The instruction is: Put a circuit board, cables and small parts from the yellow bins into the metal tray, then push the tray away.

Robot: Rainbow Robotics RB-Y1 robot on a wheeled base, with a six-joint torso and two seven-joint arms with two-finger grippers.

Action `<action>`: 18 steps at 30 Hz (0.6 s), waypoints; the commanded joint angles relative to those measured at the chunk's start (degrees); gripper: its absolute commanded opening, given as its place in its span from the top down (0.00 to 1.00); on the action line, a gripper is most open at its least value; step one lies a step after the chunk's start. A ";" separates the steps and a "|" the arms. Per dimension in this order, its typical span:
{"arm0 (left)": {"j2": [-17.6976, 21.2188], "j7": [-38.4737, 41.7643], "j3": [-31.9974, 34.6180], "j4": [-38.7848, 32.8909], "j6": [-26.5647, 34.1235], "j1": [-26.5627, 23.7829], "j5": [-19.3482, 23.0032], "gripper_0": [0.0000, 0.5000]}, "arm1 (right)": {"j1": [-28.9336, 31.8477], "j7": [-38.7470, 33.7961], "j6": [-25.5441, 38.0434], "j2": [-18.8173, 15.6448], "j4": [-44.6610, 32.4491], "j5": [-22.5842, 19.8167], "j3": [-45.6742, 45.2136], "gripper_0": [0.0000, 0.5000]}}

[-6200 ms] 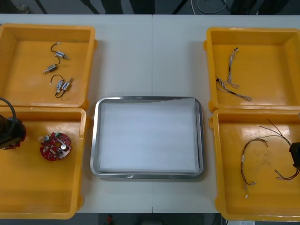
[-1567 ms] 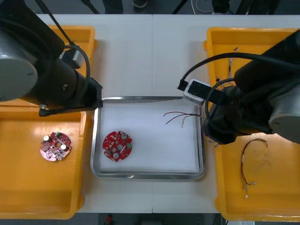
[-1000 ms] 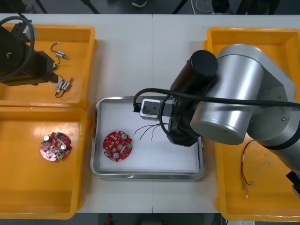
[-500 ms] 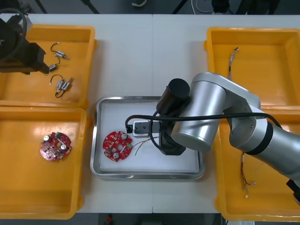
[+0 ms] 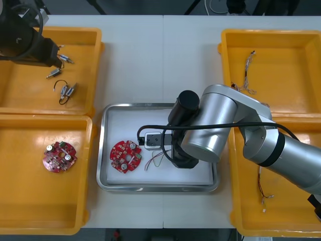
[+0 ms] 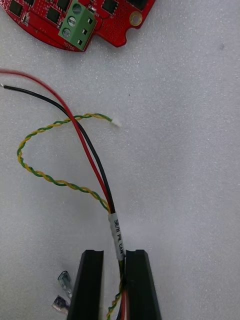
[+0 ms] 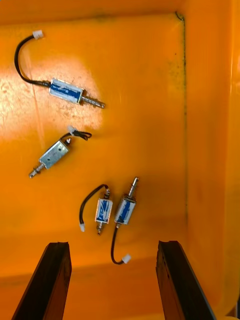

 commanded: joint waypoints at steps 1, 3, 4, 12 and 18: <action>0.59 -9.32 0.04 3.42 -2.55 -4.59 -0.56 0.00 | 1.12 1.77 0.55 -0.51 -1.60 -0.32 0.66 0.00; 0.32 -9.41 -0.05 4.65 -3.26 -5.03 -0.91 0.00 | 1.38 1.60 0.73 -0.78 -2.04 -0.32 0.49 0.00; 0.15 -9.32 -0.05 5.35 -3.87 -5.20 -1.00 0.00 | 1.65 1.51 0.90 -1.04 -2.48 -0.49 0.31 0.00; 0.06 -7.48 -0.05 7.90 -5.45 -5.64 -2.14 0.00 | 2.96 1.16 4.77 -1.66 -6.69 -1.28 -2.32 0.00; 0.06 -7.39 -1.63 9.31 -7.91 -5.64 -2.93 0.00 | 4.37 0.80 10.48 -0.51 -10.83 -0.93 -7.42 0.00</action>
